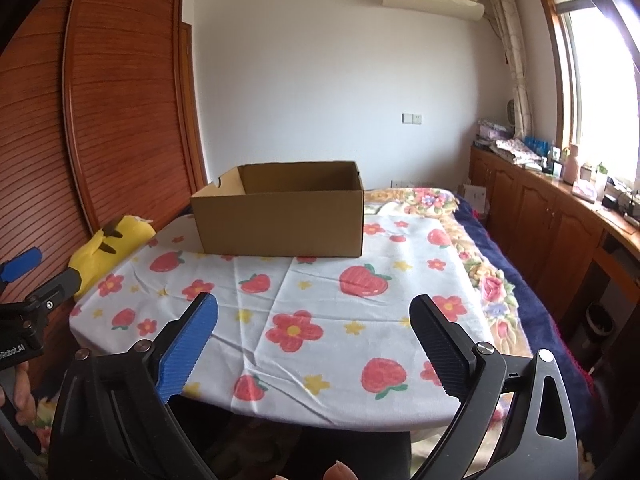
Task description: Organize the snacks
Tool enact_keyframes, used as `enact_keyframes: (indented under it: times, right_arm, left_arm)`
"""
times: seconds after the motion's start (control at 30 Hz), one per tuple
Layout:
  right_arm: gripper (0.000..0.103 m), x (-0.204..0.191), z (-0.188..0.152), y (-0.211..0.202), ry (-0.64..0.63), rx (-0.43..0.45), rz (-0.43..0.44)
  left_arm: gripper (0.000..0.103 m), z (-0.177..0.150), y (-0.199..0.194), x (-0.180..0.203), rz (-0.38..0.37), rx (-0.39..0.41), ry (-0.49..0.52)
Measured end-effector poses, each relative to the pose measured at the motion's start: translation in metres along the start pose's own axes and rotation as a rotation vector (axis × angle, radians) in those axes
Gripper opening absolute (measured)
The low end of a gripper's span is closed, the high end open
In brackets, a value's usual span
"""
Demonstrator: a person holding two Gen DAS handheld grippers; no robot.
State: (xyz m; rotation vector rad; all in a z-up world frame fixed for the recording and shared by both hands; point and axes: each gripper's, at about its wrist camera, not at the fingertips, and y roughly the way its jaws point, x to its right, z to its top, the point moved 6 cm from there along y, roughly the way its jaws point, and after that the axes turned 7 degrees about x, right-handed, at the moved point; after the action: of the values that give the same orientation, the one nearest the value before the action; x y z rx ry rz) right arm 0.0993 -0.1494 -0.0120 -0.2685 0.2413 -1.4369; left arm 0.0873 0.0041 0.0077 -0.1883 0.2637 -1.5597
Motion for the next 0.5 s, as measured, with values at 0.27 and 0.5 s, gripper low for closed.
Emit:
enact_keyframes:
  times: [0.27,0.5]
  right_arm:
    - [0.1,-0.004,0.0021,-0.009,-0.02,0.03,-0.024]
    - [0.1,-0.0046,-0.0011,-0.0102,-0.017,0.026,-0.023]
  left_arm:
    - [0.102,-0.0036,-0.0018,0.0023,0.0,-0.005,0.01]
    - [0.102,-0.0031,-0.0067,0.0043,-0.004,0.001,0.011]
